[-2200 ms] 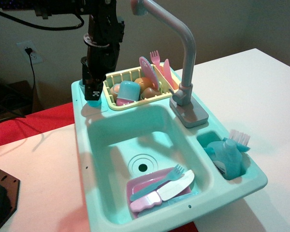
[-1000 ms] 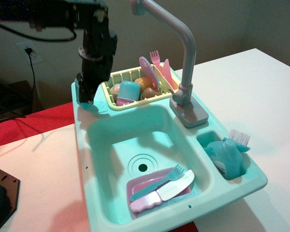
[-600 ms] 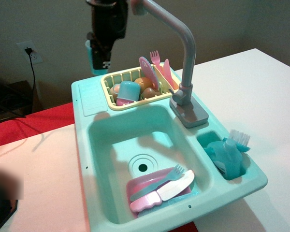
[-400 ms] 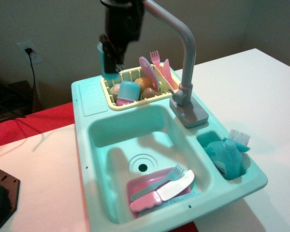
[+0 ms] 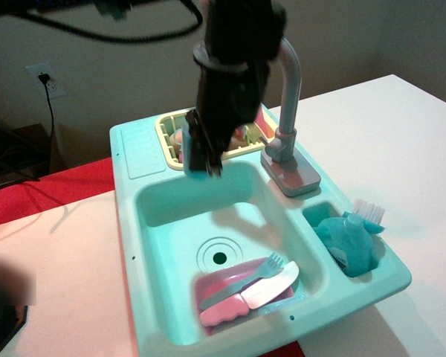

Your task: Put cup from counter to sink

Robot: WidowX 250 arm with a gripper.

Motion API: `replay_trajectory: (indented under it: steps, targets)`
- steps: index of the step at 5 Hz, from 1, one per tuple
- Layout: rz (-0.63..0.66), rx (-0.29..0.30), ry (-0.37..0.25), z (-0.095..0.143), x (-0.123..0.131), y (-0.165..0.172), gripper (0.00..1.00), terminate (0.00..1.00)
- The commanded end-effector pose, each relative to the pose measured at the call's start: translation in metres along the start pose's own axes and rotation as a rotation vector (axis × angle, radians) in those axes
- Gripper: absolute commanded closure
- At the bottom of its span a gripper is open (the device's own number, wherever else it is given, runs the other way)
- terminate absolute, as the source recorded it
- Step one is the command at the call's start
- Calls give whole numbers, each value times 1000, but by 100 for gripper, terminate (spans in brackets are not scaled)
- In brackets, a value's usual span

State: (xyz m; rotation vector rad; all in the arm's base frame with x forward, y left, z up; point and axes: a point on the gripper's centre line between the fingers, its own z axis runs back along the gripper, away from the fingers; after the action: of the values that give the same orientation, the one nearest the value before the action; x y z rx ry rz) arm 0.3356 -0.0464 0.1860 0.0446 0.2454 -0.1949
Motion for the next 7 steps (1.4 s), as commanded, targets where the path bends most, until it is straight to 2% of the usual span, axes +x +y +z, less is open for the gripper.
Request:
replay_trajectory:
  steps: [1, 2, 3, 5, 6, 7]
  targets:
    - [45, 40, -44, -18, 8, -1, 100, 0]
    - [82, 79, -50, -43, 13, 7, 100, 0]
    - [92, 90, -27, -67, 15, 13, 100, 0]
    - [104, 94, -3, -87, 11, 14, 100, 0]
    - [99, 99, 7, -84, 5, 15, 0, 0]
    - [141, 135, 2, -75, -4, 18, 0, 0]
